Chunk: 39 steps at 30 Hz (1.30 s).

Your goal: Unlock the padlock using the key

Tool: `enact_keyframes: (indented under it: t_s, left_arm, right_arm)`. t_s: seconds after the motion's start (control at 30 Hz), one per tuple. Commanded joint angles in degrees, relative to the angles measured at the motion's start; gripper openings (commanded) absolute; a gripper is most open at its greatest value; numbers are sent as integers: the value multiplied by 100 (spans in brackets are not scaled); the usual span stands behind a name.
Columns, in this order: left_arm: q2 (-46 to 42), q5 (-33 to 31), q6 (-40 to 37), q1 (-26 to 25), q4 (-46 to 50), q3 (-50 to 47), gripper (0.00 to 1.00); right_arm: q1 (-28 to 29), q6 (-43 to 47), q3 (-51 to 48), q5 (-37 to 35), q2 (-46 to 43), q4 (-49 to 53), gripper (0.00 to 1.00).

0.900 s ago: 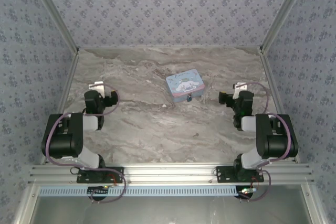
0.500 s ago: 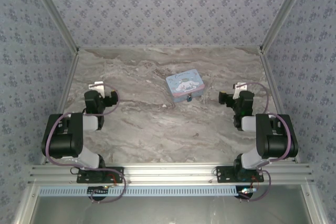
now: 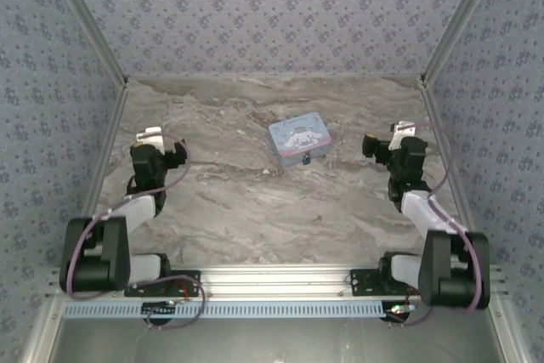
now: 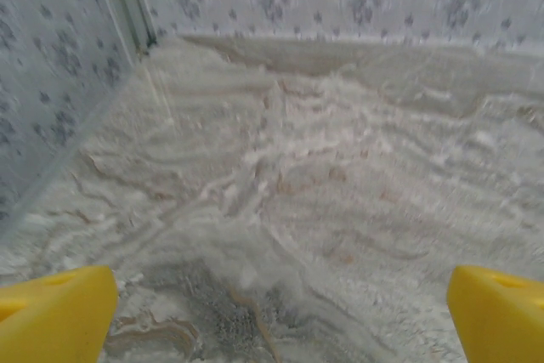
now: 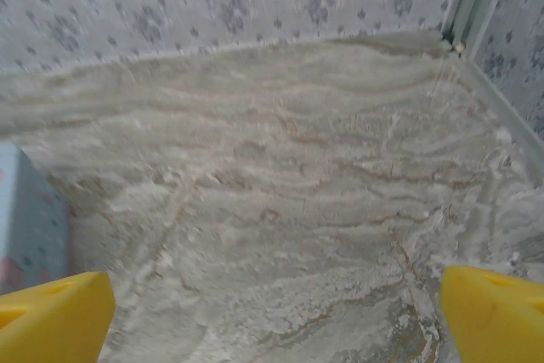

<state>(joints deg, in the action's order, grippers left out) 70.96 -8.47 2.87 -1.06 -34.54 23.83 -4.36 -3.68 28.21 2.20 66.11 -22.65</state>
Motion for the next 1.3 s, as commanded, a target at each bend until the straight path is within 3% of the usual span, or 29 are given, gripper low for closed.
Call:
enact_keyframes:
  t_s: [0.0, 0.17, 0.33, 0.5, 0.7, 1.0, 1.27]
  left_arm:
    - [-654, -232, 569, -157, 1344, 535, 99]
    - [-933, 419, 1986, -254, 2862, 1329, 99]
    - [-1038, 775, 2599, -997, 2700, 1300, 99]
    - [-616, 1104, 2573, -1986, 2641, 1749, 99]
    - [199, 1303, 2339, -2967, 2371, 2315, 99]
    - [870, 1541, 2627, -3211, 1868, 2608, 99]
    - [854, 1447, 2628, -3238, 1953, 2592, 99]
  right_arm:
    - [82, -688, 259, 77, -649, 1461, 100]
    - [402, -1428, 390, 324, -1388, 2769, 100]
    - [953, -2171, 606, 404, -1668, 4169, 93]
    - [1660, -2567, 738, 402, -1622, 5206, 88]
    - [2670, -2925, 572, 262, -1361, 5542, 82]
    - [4068, -3193, 792, -3, -87, 5498, 70]
    - [4384, -2961, 1411, 0, 1285, 5847, 49]
